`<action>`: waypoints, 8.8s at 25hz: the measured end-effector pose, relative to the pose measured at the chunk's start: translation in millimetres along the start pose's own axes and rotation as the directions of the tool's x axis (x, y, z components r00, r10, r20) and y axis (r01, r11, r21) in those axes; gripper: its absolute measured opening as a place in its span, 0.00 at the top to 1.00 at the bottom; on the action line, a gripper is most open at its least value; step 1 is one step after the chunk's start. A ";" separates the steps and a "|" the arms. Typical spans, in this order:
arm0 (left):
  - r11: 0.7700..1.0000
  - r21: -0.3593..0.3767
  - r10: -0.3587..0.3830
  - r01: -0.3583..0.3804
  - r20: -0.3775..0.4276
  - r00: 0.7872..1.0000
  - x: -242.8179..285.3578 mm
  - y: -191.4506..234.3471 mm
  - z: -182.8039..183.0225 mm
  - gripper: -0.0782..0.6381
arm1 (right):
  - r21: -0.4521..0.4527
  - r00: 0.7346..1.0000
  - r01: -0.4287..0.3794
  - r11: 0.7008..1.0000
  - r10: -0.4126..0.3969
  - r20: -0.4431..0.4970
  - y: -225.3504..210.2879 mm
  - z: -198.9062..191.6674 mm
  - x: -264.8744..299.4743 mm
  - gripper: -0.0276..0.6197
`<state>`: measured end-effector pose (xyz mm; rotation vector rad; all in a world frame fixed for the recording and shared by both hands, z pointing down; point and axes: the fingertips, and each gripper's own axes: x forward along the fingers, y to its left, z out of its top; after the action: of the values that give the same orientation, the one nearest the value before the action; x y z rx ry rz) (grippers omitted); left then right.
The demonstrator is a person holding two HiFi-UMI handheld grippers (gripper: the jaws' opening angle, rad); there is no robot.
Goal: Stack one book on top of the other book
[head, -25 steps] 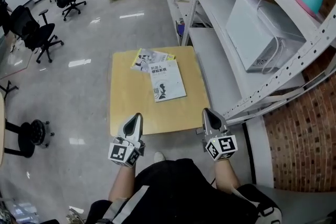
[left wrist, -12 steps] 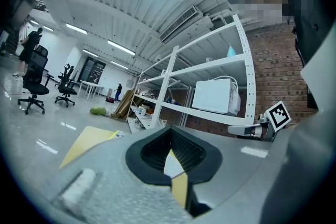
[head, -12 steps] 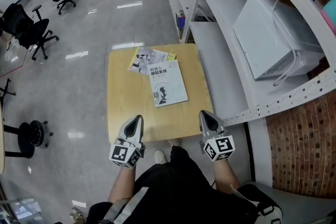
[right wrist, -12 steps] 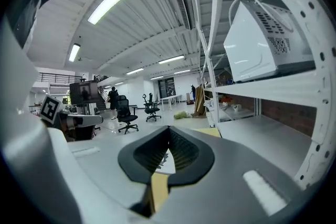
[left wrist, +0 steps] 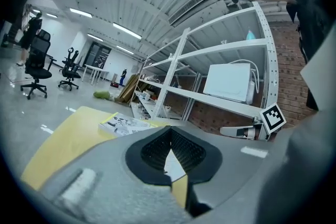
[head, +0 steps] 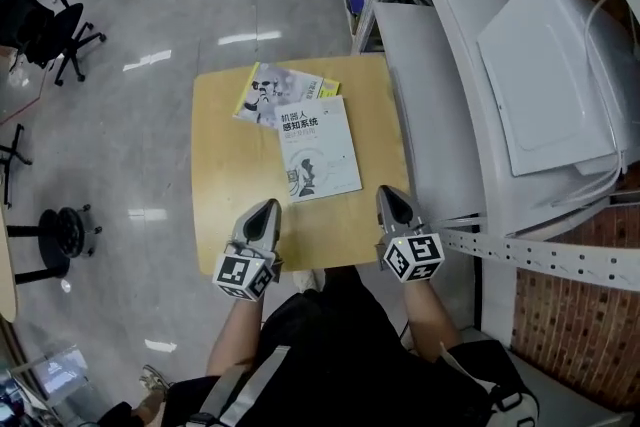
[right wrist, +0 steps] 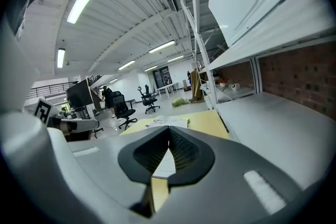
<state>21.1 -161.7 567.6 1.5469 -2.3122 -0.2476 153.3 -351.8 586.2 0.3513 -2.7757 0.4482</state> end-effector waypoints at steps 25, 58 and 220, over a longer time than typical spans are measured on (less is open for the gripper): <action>0.958 -0.135 0.176 -0.253 -0.422 0.889 84.8 43.6 -110.9 0.57 | 0.046 0.915 -0.142 0.989 0.149 -0.374 -27.4 -76.7 93.4 0.62; 0.981 -0.072 0.084 -0.180 -0.679 0.729 69.1 13.8 -143.7 0.58 | 0.050 0.790 -0.050 0.997 0.070 -0.609 -12.0 -113.8 85.8 0.65; 0.688 -0.587 0.706 -0.426 0.406 0.580 -577.5 -14.5 -23.2 0.80 | 0.235 -0.153 -0.971 -0.048 0.877 -0.454 625.5 -142.8 -210.3 0.81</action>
<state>241.5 364.9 475.9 0.4177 -2.8173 -1.1382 205.9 312.8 479.1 -1.8324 -1.8838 0.4116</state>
